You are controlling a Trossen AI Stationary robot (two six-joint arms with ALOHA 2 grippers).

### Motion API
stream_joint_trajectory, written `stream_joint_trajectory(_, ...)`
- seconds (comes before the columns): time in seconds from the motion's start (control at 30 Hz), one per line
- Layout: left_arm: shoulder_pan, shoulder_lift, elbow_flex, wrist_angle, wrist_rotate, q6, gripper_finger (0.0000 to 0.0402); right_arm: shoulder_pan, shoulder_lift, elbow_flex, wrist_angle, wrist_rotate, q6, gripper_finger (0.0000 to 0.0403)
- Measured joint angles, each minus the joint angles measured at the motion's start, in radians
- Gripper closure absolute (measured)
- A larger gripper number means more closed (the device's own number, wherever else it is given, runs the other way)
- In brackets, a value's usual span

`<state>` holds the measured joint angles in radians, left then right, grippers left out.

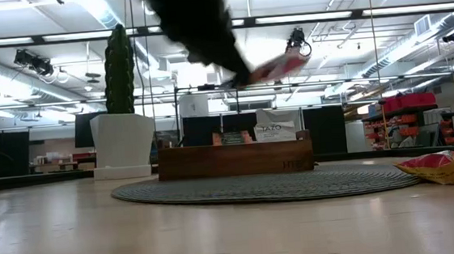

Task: Pick & Place Tea
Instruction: Put the pink tea bag into the middle section of the wooden organizer

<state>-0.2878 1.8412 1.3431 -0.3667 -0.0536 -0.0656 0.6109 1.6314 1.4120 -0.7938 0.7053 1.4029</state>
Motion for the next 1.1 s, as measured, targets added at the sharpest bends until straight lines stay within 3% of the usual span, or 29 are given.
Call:
stream_joint_trajectory(0.2,0.025,-0.005,0.100,-0.046,-0.013,0.026,0.0401,0.009,-0.006,0.000,0.010,-0.073,-0.029,0.0289)
stream_joint_trajectory(0.33,0.044,-0.043,0.110,-0.052,-0.028,0.026,0.0401,0.042,-0.020,0.000,-0.012,-0.093,-0.026,0.0236)
stream_joint_trajectory(0.47,0.051,-0.071,0.108,-0.050,-0.062,0.027,0.0401,0.060,-0.024,0.000,-0.066,-0.083,0.038,0.0208)
stream_joint_trajectory(0.7,0.034,-0.090,0.111,-0.005,-0.077,0.027,0.0401,0.016,-0.027,0.000,-0.050,-0.071,0.052,0.0202)
stream_joint_trajectory(0.9,0.012,-0.090,0.111,0.001,-0.095,0.025,0.0401,-0.027,-0.027,0.000,-0.051,-0.134,0.011,0.0203)
stream_joint_trajectory(1.1,0.006,-0.102,0.110,0.003,-0.127,0.026,0.0401,-0.048,-0.027,0.000,-0.029,-0.178,-0.049,0.0239)
